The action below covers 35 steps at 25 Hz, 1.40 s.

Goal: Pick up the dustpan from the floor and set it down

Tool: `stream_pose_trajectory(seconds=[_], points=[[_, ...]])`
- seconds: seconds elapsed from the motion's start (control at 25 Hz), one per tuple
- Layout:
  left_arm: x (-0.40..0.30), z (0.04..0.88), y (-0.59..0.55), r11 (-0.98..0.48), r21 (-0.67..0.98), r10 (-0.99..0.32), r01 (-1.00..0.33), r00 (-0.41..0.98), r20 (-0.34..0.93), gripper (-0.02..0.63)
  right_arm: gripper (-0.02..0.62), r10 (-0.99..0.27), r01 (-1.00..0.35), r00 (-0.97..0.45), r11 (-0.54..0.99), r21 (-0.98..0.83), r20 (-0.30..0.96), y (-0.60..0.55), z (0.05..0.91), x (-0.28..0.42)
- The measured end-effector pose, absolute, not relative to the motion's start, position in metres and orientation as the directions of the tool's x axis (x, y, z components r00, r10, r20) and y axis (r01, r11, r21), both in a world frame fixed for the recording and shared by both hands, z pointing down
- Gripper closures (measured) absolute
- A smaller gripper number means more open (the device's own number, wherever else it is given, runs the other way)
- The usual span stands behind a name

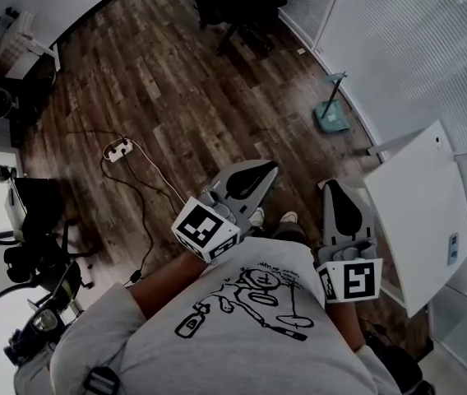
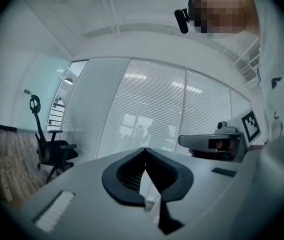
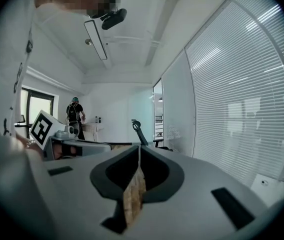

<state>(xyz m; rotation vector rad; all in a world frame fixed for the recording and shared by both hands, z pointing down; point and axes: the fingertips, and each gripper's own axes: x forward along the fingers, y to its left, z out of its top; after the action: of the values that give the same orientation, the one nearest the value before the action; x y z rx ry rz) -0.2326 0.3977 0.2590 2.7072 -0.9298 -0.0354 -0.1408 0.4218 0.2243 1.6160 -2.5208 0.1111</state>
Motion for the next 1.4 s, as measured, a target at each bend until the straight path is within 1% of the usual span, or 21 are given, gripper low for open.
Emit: stream_pose_trajectory(seconds=[0.28,0.6,1.04,1.4], points=[[-0.24,0.267,0.39,-0.747,0.286,-0.608,-0.6,0.791,0.071,0.604,0.583,-0.893,-0.906,-0.412,0.422,0.02,0.181,0.414,0.232,-0.148],[-0.216,0.269,0.361,-0.756,0.29,-0.595,-0.587,0.801,0.073,0.604,0.583,-0.899,-0.914,-0.395,0.405,0.015,0.19,0.382,0.238,-0.125],[-0.161,0.263,0.301,-0.748,0.278,-0.61,-0.602,0.79,0.07,0.604,0.583,-0.898,-0.913,-0.401,0.409,0.004,0.181,0.322,0.236,-0.068],[-0.095,0.259,0.256,-0.743,0.283,-0.615,-0.606,0.786,0.069,0.604,0.583,-0.898,-0.913,-0.402,0.408,-0.001,0.178,0.278,0.235,-0.001]])
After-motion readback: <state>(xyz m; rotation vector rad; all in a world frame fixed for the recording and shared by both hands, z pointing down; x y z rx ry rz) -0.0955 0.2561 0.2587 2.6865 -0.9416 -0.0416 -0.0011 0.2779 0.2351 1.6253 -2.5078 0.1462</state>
